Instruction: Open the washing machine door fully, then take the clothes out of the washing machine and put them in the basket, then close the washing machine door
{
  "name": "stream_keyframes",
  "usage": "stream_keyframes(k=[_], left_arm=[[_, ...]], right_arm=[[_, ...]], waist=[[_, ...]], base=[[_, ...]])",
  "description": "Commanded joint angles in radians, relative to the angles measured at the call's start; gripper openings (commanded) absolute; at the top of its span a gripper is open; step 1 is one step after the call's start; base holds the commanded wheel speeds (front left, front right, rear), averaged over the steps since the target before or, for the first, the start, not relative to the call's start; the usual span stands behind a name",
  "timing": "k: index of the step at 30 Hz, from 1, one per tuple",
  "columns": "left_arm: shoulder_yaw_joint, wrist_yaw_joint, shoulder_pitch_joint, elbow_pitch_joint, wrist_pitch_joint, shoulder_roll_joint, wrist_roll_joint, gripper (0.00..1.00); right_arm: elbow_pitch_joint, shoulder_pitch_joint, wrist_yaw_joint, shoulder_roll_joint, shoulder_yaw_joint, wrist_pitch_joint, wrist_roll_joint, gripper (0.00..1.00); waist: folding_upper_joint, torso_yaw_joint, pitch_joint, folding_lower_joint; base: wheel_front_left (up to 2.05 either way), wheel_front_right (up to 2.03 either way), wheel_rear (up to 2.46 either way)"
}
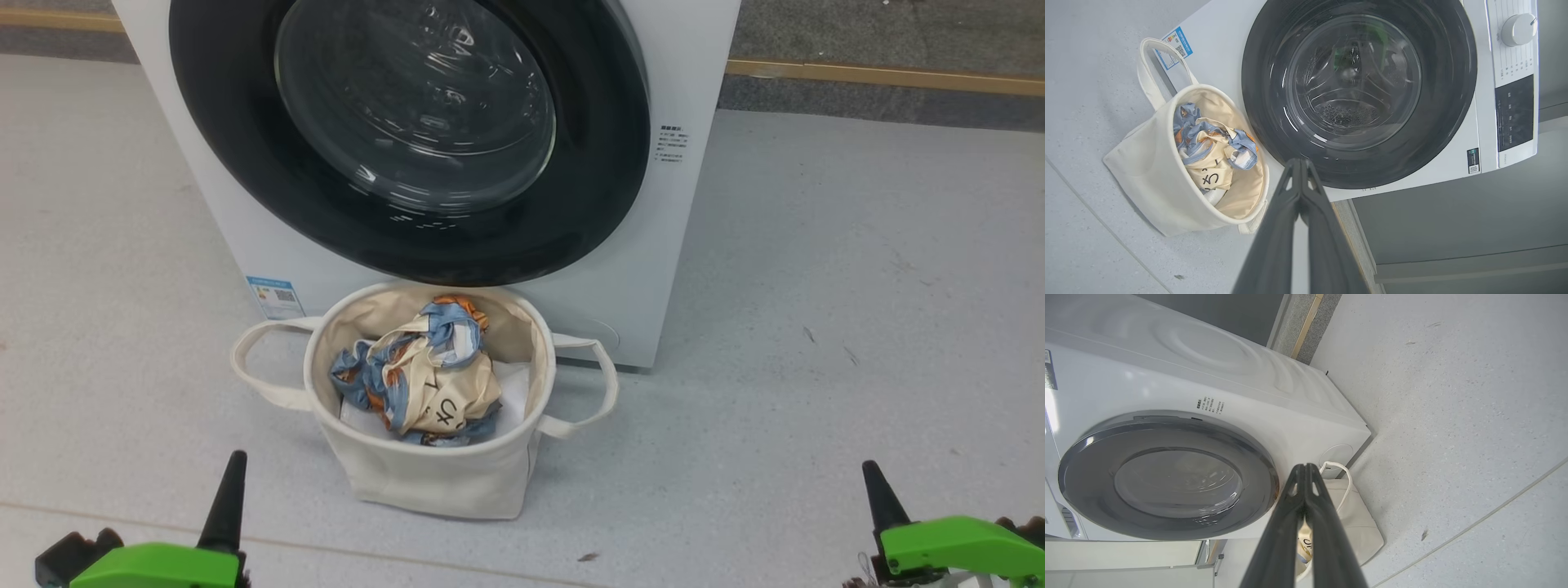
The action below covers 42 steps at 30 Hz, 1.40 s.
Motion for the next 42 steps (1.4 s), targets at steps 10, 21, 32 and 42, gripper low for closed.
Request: stream_keyframes(k=[10, 21, 32, 42], left_arm=[[0.071, 0.001, -0.021, -0.055, 0.032, -0.029, -0.081, 0.0], [0.108, 0.001, -0.016, -0.073, 0.063, -0.07, -0.162, 0.0], [0.145, 0.002, -0.011, -0.091, 0.095, -0.11, -0.242, 0.0], [0.158, 0.002, -0.009, -0.097, 0.107, -0.125, -0.271, 0.0]], right_arm=[[-0.05, -0.06, 0.004, 0.005, -0.01, 0.037, 0.11, 0.0], [-0.062, -0.063, 0.005, 0.016, -0.029, 0.069, 0.22, 0.0], [-0.075, -0.067, 0.005, 0.028, -0.049, 0.101, 0.331, 0.0], [-0.079, -0.069, 0.005, 0.032, -0.056, 0.113, 0.37, 0.0]], waist=[[0.0, 0.008, 0.005, 0.0], [0.0, 0.016, 0.011, 0.0], [0.0, 0.025, 0.016, 0.0], [0.0, 0.028, 0.018, 0.0]], base=[[0.0, 0.0, 0.0], [0.0, 0.0, 0.0], [0.0, 0.0, 0.0], [0.0, 0.0, 0.0]])
